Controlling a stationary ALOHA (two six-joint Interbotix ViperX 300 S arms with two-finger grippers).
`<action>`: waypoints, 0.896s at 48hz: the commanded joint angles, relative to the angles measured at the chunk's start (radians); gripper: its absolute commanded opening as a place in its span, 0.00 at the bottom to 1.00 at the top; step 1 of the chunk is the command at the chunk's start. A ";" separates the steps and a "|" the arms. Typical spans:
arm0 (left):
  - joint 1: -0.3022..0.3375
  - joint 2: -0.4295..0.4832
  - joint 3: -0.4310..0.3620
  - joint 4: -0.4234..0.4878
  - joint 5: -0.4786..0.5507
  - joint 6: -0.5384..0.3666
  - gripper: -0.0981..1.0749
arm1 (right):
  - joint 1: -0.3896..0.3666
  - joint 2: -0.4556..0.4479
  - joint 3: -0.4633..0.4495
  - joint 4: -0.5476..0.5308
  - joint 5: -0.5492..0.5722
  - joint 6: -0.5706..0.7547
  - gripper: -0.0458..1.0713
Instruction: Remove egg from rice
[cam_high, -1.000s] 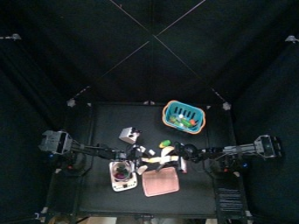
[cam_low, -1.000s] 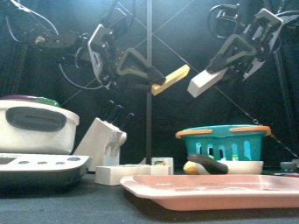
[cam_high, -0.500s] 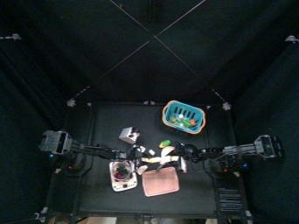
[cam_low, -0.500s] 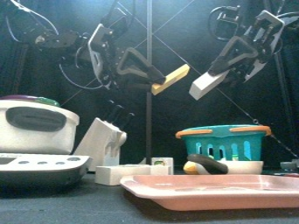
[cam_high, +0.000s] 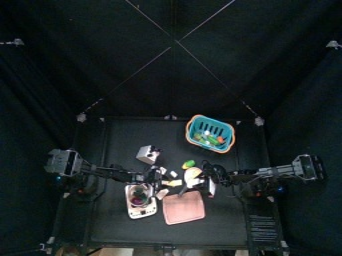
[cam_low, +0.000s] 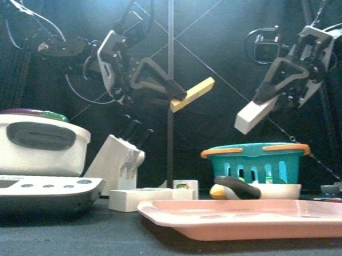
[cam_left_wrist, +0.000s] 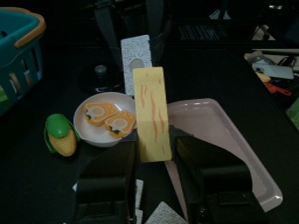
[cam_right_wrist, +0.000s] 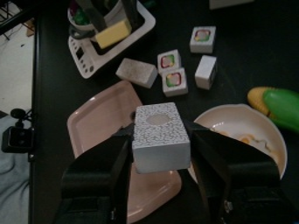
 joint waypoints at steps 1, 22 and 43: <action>-0.002 -0.018 -0.008 -0.005 -0.006 -0.002 0.40 | 0.038 -0.031 0.012 0.071 0.025 0.000 0.61; -0.003 -0.018 0.003 -0.003 -0.006 -0.002 0.40 | 0.321 -0.083 0.021 0.373 0.367 0.003 0.61; -0.006 -0.020 0.015 -0.011 -0.006 -0.002 0.40 | 0.545 0.014 -0.077 0.187 0.578 0.377 0.62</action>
